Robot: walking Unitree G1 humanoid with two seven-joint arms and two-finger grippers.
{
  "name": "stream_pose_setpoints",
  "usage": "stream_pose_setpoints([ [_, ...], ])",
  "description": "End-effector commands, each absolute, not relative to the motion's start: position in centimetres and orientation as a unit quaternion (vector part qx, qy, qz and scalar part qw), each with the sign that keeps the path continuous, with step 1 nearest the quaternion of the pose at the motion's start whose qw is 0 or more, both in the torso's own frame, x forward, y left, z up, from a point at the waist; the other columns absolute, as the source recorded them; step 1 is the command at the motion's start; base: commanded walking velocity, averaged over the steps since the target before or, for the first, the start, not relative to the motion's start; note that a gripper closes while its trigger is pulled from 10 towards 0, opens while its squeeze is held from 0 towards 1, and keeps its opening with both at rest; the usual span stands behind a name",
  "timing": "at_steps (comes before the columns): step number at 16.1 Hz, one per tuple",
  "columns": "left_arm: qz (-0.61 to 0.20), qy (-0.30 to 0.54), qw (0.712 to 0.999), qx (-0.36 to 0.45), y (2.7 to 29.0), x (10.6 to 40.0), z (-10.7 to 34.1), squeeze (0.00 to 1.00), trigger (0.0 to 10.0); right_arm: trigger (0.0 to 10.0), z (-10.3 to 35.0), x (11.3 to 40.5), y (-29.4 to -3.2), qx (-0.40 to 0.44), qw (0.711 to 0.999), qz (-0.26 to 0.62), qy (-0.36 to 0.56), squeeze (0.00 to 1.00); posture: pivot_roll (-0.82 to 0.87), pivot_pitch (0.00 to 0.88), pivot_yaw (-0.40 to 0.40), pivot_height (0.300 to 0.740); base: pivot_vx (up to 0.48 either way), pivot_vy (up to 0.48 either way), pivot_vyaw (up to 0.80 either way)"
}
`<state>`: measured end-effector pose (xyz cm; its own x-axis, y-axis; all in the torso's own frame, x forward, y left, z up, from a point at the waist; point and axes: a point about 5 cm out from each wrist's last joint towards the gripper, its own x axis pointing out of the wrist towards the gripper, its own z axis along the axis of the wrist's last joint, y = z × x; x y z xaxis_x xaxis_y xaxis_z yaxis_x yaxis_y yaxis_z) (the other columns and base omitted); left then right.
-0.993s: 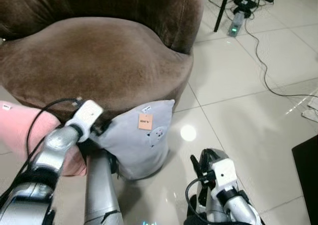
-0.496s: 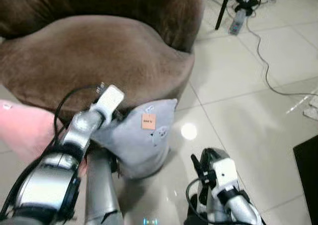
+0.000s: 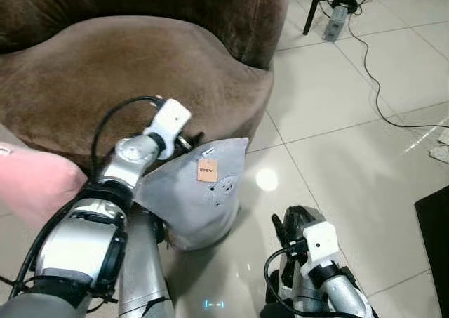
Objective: Move the pillow to the sofa from floor
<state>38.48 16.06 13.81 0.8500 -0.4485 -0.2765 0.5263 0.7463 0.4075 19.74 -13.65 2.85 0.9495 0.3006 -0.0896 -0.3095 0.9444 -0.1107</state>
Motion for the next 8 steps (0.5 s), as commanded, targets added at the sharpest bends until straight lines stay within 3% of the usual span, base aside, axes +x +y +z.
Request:
stream_pose_setpoints([
  [1, -0.297, 0.061, 0.915, 0.265, 14.9, 38.4, 14.3, 0.00, 10.0, 10.0, 2.8, 19.4, -13.8, -0.067, 0.985, 0.154, 0.044, 0.00, -0.08, 0.228, -0.037, 0.439, 0.000, 0.000, 0.00],
  [5, -0.405, 0.083, 0.879, 0.238, 12.8, 36.3, 12.0, 0.00, 10.0, 10.0, 3.3, 19.4, -13.9, -0.069, 0.985, 0.154, 0.045, 0.00, -0.07, 0.231, -0.041, 0.439, 0.000, 0.000, 0.00],
  [8, -0.413, 0.122, 0.860, 0.276, 13.4, 35.5, 10.0, 0.00, 10.0, 10.0, 3.7, 19.6, -13.6, -0.070, 0.984, 0.156, 0.043, 0.00, -0.07, 0.235, -0.045, 0.439, 0.000, 0.000, 0.00],
])
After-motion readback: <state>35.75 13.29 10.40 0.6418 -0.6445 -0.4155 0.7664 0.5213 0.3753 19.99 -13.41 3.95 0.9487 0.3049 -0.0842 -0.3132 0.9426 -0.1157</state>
